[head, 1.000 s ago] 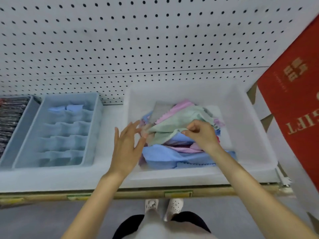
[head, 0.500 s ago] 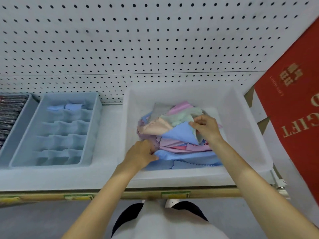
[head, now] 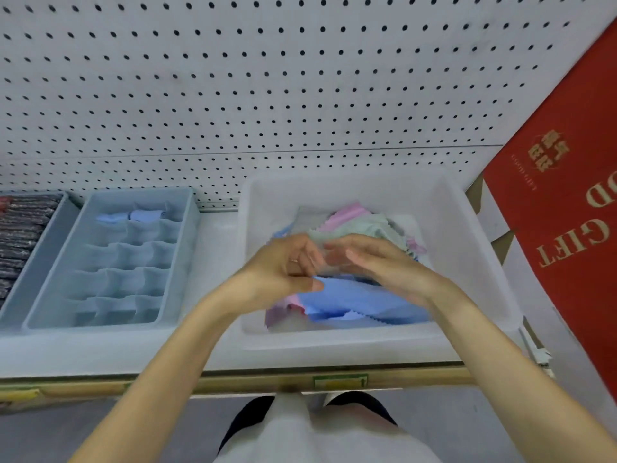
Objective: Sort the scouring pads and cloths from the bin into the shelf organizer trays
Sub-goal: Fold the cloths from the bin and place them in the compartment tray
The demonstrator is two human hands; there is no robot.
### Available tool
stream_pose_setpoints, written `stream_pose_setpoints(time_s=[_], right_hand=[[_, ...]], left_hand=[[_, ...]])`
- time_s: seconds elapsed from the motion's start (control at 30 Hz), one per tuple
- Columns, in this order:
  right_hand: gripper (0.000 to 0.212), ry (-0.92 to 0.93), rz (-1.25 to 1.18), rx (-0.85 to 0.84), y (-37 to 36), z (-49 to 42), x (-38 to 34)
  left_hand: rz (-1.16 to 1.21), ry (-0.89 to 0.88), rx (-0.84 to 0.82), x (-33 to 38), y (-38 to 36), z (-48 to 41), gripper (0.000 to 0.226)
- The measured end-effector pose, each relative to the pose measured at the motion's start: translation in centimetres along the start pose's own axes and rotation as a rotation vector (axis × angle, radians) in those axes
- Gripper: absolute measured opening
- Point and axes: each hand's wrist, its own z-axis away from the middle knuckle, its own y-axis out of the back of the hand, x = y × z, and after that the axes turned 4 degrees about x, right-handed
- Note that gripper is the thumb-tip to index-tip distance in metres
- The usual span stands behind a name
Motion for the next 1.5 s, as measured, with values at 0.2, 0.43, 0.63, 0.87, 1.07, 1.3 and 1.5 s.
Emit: stream_pose_setpoints(time_s=[0.2,0.43,0.63,0.87,1.07,1.3,1.5], right_hand=[[0.040,-0.090,-0.043,-0.289,-0.4,-1.3,-4.3],[0.042,0.058,-0.190,-0.544,-2.0,-1.2,-9.7],[0.067,0.169,-0.543,-0.617,-2.9,-1.1,-11.8],[0.038,0.231,-0.499,-0.537,-5.1,-0.1,-14.4],[0.034,0.231,-0.431,-0.583,-5.3,-0.9,-14.4],[0.038,0.322,-0.044,-0.145,-2.1,0.2,-14.8],[0.039,0.537,0.169,0.150,-0.2,0.9,-16.1]], left_hand=[[0.073,-0.217,-0.138,9.1,3.2,2.7,0.027],[-0.053,-0.338,-0.130,15.1,6.6,3.9,0.018],[-0.114,-0.378,-0.049,15.6,7.6,4.6,0.018],[-0.095,-0.423,-0.005,17.0,7.6,5.6,0.027],[-0.080,-0.375,0.035,16.6,8.4,5.8,0.029],[-0.153,-0.276,0.125,15.5,9.9,5.3,0.022],[-0.206,-0.188,0.182,15.2,11.2,4.8,0.017]])
